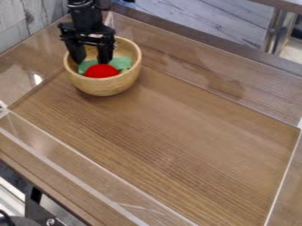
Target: Move the red fruit to the right
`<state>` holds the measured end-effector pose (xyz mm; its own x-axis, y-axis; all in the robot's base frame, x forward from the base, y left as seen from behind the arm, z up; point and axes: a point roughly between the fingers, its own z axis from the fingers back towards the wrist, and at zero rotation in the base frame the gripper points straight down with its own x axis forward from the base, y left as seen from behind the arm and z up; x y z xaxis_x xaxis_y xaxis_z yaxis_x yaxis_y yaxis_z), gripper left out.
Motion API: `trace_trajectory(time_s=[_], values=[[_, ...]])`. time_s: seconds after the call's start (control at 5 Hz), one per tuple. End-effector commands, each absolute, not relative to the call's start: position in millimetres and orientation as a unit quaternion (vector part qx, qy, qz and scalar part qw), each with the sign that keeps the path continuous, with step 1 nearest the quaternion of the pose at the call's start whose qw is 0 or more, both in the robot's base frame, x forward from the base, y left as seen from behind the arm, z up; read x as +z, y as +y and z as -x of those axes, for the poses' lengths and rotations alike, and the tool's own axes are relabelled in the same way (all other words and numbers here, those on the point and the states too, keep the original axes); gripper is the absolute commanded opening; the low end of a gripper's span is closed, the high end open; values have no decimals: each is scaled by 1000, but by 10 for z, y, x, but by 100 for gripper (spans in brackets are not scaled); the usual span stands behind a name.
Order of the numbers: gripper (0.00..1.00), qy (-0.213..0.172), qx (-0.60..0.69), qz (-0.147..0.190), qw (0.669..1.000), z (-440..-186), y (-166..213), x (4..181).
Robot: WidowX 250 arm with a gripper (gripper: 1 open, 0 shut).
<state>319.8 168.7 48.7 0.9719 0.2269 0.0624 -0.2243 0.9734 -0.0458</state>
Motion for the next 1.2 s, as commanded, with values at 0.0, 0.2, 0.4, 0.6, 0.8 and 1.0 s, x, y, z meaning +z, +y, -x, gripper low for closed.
trace_trajectory(time_s=[0.0, 0.2, 0.4, 0.6, 0.8, 1.0], values=[[100, -69, 93, 12, 993, -3247, 1682, 874], [0, -65, 82, 11, 994, -3203, 1684, 817], [0, -70, 75, 12, 995, -3151, 1687, 900], [0, -93, 87, 21, 992, -3209, 1629, 1167], [0, -110, 89, 39, 989, -3324, 1428, 1409], [0, -111, 77, 50, 990, -3394, 1124, 1515]])
